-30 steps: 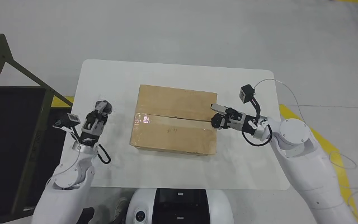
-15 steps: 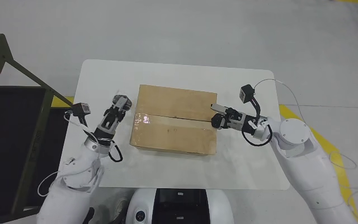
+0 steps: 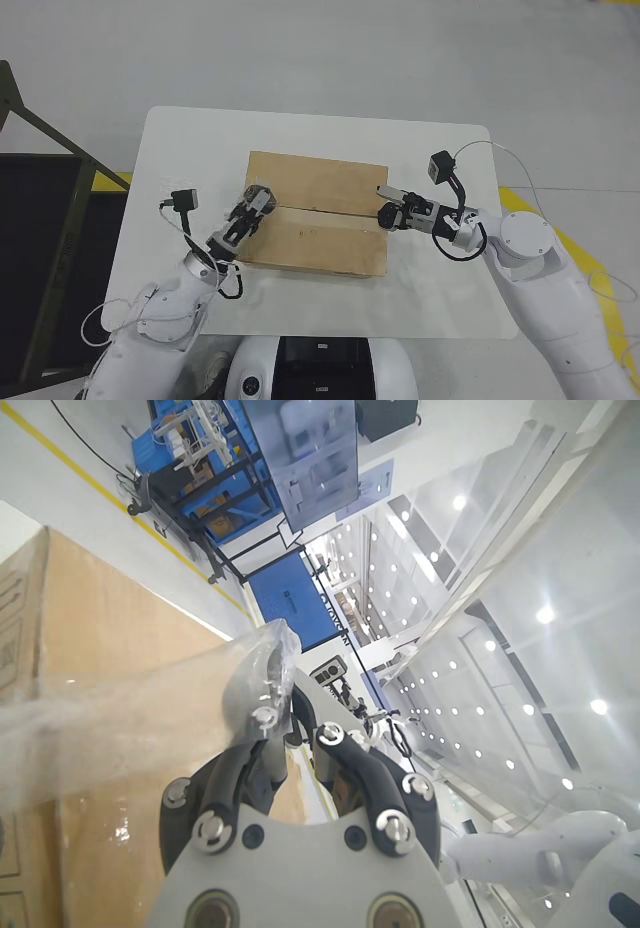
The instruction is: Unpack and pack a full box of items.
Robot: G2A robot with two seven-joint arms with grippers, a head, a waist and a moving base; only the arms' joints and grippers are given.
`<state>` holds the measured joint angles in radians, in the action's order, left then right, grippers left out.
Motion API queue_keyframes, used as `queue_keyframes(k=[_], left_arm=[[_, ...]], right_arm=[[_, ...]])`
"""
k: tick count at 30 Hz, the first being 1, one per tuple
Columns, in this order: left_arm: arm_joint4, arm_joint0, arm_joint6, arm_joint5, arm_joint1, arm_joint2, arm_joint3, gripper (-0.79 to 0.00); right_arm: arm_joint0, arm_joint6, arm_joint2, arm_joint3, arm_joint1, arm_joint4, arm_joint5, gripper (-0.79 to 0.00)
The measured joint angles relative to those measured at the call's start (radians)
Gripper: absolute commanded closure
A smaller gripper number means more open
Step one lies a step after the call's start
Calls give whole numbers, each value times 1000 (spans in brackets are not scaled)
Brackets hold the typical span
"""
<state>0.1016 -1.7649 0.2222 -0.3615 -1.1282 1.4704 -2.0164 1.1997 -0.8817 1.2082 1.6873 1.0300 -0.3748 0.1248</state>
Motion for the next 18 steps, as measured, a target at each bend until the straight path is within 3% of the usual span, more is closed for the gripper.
queue_keyframes(k=[18], left_arm=[[265,54,90,194,-2,-84,-49,0]], right_arm=[[0,0,0,0,0,0,0,-785]])
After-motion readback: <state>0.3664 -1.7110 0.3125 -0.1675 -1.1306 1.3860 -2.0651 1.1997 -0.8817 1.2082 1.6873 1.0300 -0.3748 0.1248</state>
